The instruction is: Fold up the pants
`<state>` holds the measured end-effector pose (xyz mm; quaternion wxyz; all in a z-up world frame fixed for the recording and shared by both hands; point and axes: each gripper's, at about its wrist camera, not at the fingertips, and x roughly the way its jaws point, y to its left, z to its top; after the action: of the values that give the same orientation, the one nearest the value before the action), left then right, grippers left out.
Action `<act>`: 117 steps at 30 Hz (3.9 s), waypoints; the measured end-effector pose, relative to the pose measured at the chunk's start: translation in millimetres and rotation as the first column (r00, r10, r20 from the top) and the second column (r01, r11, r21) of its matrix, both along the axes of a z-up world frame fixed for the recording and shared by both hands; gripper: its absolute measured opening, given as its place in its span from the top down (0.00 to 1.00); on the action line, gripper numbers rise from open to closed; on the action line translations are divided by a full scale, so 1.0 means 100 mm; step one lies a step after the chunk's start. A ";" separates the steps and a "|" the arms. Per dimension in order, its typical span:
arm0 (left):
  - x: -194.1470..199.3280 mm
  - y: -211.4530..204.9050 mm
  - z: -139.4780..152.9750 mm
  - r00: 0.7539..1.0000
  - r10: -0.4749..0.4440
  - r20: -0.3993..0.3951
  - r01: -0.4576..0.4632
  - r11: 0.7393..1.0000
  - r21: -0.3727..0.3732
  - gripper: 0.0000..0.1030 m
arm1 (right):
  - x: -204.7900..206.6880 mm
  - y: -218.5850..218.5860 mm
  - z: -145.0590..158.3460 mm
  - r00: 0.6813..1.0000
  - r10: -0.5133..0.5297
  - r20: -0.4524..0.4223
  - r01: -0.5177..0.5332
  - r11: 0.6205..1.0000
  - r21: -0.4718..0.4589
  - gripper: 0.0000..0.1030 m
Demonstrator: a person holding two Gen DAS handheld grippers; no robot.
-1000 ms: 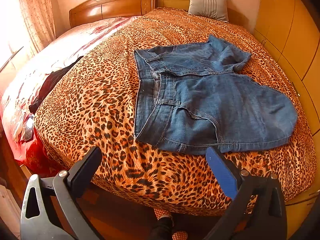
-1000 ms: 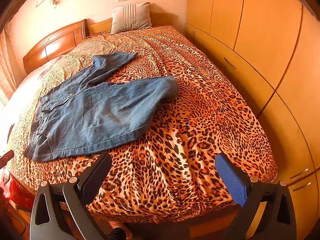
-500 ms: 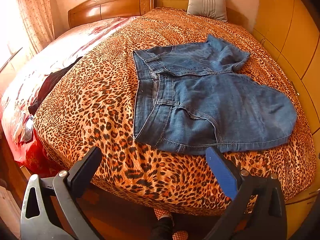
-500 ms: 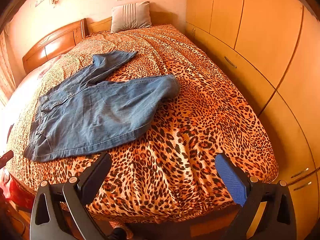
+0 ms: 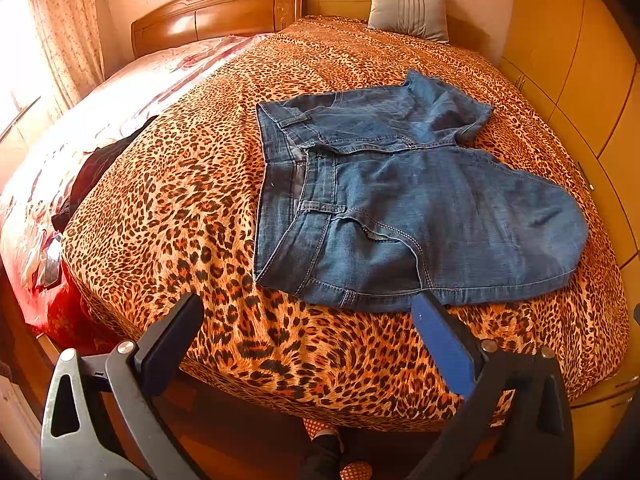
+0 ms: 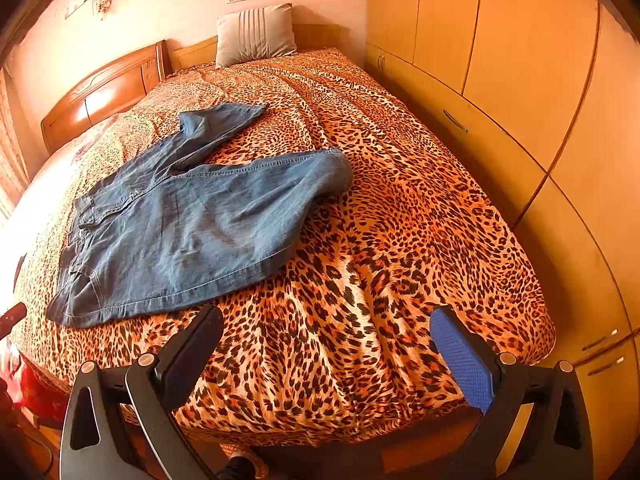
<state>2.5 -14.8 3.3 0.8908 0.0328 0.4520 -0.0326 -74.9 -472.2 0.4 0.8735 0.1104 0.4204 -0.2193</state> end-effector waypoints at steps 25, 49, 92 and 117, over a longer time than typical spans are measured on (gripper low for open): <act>0.59 0.37 -0.75 0.817 0.043 -0.575 -0.344 0.837 -0.426 0.00 | 0.53 -0.81 -0.52 0.983 -0.181 -0.022 0.174 0.895 0.412 0.00; 1.40 -0.05 -1.10 0.735 0.076 -0.674 -0.281 0.938 -0.201 0.51 | 1.17 -0.71 -0.31 0.965 -0.166 0.202 -0.023 0.718 0.696 0.87; 1.44 0.43 -0.52 0.791 0.253 -0.558 -0.413 0.892 -0.181 0.44 | 1.31 -2.40 -0.90 0.986 -0.165 -0.032 0.148 0.761 0.631 0.32; 3.71 0.65 -0.98 0.712 0.349 -0.610 -0.616 0.727 -0.303 0.28 | 4.60 -2.05 -0.52 1.000 -0.013 0.018 -0.002 0.779 0.627 0.65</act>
<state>373.5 50.5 -94.8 0.6898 -0.3258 0.6403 0.0899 385.3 -677.6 -51.9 0.7909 0.3980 0.4598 -0.0684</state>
